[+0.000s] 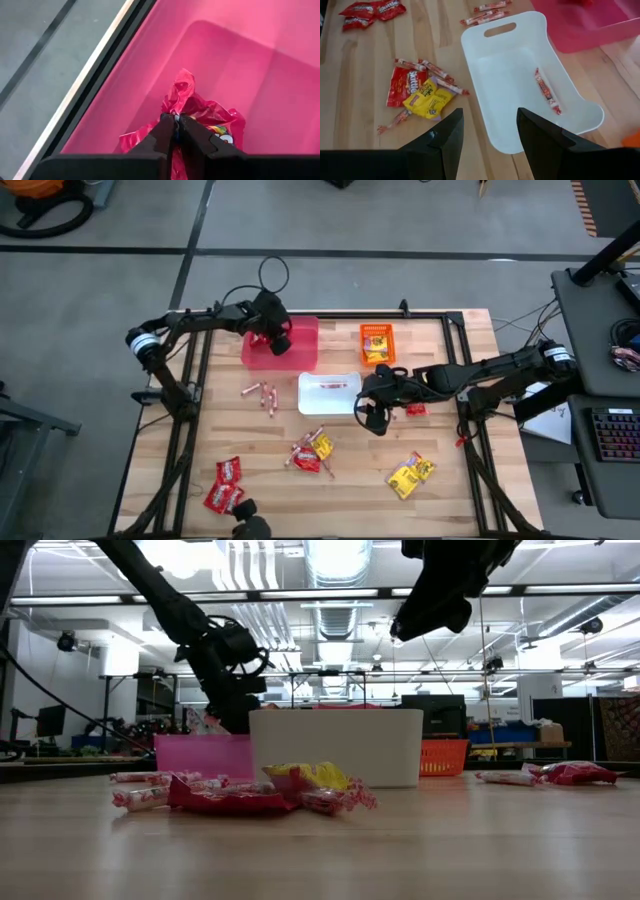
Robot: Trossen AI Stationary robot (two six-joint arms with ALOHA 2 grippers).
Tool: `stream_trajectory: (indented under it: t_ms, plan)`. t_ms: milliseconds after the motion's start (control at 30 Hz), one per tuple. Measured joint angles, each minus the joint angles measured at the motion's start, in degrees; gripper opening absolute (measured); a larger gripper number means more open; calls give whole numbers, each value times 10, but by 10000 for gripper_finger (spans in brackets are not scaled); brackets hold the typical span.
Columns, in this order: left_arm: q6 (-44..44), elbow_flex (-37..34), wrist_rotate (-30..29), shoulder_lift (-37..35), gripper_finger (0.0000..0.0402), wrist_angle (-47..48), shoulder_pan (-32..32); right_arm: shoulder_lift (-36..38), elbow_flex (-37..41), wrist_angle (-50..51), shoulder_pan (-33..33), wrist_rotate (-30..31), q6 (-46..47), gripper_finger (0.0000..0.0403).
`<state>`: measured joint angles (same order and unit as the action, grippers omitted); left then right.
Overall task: Sort candy
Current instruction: Put the red chocolate into the red bin, then put the white candy into the white bin
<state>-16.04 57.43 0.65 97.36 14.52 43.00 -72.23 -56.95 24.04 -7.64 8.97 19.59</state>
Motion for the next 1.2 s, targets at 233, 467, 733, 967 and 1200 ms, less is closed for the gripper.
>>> stream_trajectory:
  t_ms: [233,467,733,967,1200]
  plan:
    - [4,0,-7,-22,67,13,0,0,0,-3,0,1,0,176]
    - [62,0,-6,-84,81,46,-18,0,0,-3,0,1,-1,176]
    - [123,-36,2,-222,73,42,-143,0,0,-3,0,1,-9,176]
    - [198,-103,-2,-306,72,-17,-269,0,2,-4,0,1,-6,176]
    - [255,-196,-1,-354,72,-144,-393,0,18,-13,0,1,-5,176]
